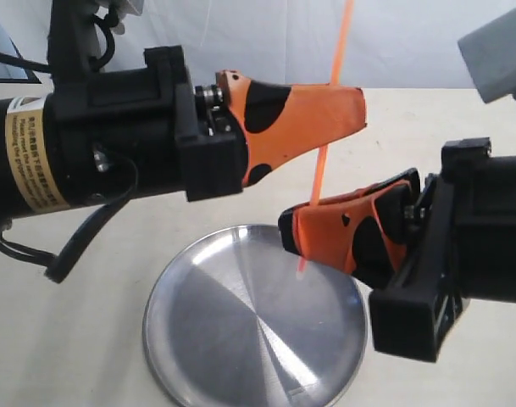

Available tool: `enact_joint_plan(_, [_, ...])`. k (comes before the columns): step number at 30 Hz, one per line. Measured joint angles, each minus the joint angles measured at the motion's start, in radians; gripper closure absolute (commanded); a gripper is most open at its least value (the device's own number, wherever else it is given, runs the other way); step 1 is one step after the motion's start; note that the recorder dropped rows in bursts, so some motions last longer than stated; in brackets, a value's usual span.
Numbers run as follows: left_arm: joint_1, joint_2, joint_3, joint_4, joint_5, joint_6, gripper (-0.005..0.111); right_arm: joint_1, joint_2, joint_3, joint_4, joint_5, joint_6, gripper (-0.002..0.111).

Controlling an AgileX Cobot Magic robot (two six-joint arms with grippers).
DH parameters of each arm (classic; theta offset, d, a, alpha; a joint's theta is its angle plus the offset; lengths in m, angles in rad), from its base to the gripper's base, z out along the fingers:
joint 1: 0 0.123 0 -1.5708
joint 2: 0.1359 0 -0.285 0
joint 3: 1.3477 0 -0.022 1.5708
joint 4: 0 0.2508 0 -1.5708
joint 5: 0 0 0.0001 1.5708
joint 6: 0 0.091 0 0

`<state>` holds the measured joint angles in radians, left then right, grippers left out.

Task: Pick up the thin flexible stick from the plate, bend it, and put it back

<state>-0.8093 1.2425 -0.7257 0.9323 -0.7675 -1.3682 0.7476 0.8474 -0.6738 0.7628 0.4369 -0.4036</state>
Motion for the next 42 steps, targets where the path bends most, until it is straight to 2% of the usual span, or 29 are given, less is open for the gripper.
enact_joint_plan(5, [0.000, 0.004, 0.000, -0.017, 0.009, -0.012, 0.106, 0.000, 0.007, -0.002, -0.027, -0.088, -0.007, 0.049])
enact_joint_plan(6, [0.000, 0.006, 0.002, -0.017, 0.009, -0.014, 0.106, 0.000, 0.012, -0.004, -0.027, -0.107, -0.007, 0.043])
enact_joint_plan(7, [0.000, 0.006, 0.002, -0.017, 0.009, -0.019, 0.106, 0.000, 0.018, -0.004, -0.027, -0.129, -0.008, 0.042])
enact_joint_plan(9, [0.000, 0.006, 0.003, -0.017, 0.009, -0.024, 0.106, 0.000, 0.037, -0.004, -0.027, -0.153, -0.010, 0.046])
enact_joint_plan(11, [0.000, 0.006, 0.003, -0.017, 0.009, -0.034, 0.106, 0.000, 0.062, -0.004, -0.023, -0.166, -0.010, 0.056])
enact_joint_plan(13, [0.000, 0.006, 0.003, -0.017, 0.005, -0.036, 0.106, 0.000, 0.089, -0.004, -0.020, -0.169, -0.012, 0.073])
enact_joint_plan(15, [0.000, 0.006, 0.003, -0.017, 0.003, -0.038, 0.106, 0.000, 0.113, -0.004, -0.016, -0.169, -0.012, 0.100])
enact_joint_plan(16, [0.000, 0.006, 0.003, -0.017, 0.003, -0.038, 0.106, 0.000, 0.119, -0.004, -0.015, -0.166, -0.012, 0.108])
enact_joint_plan(20, [0.002, 0.009, 0.003, -0.015, 0.013, -0.038, 0.106, 0.002, 0.121, -0.006, -0.005, -0.142, -0.015, 0.108])
enact_joint_plan(22, [0.002, 0.009, 0.003, -0.015, 0.015, -0.038, 0.102, 0.002, 0.113, -0.008, -0.005, -0.128, -0.014, 0.108])
enact_joint_plan(24, [0.002, 0.009, 0.003, -0.011, 0.007, -0.038, 0.092, 0.002, 0.099, -0.008, -0.005, -0.111, -0.014, 0.108])
enact_joint_plan(28, [0.002, 0.009, 0.003, -0.029, -0.002, -0.033, 0.062, 0.002, 0.077, -0.008, -0.005, -0.062, -0.014, 0.109])
enact_joint_plan(30, [0.002, 0.009, 0.003, -0.076, -0.002, -0.022, 0.058, 0.002, 0.068, -0.008, -0.005, -0.036, -0.014, 0.109])
enact_joint_plan(32, [0.002, 0.009, 0.003, -0.147, -0.002, -0.002, 0.065, 0.002, 0.063, -0.008, -0.005, -0.012, -0.014, 0.109])
enact_joint_plan(37, [0.002, 0.009, 0.003, -0.237, 0.001, 0.110, 0.106, 0.002, 0.063, -0.008, 0.028, 0.051, -0.030, 0.109])
enact_joint_plan(42, [0.002, 0.007, 0.003, -0.192, -0.014, 0.225, 0.106, 0.000, 0.024, -0.008, 0.179, 0.105, -0.117, 0.109])
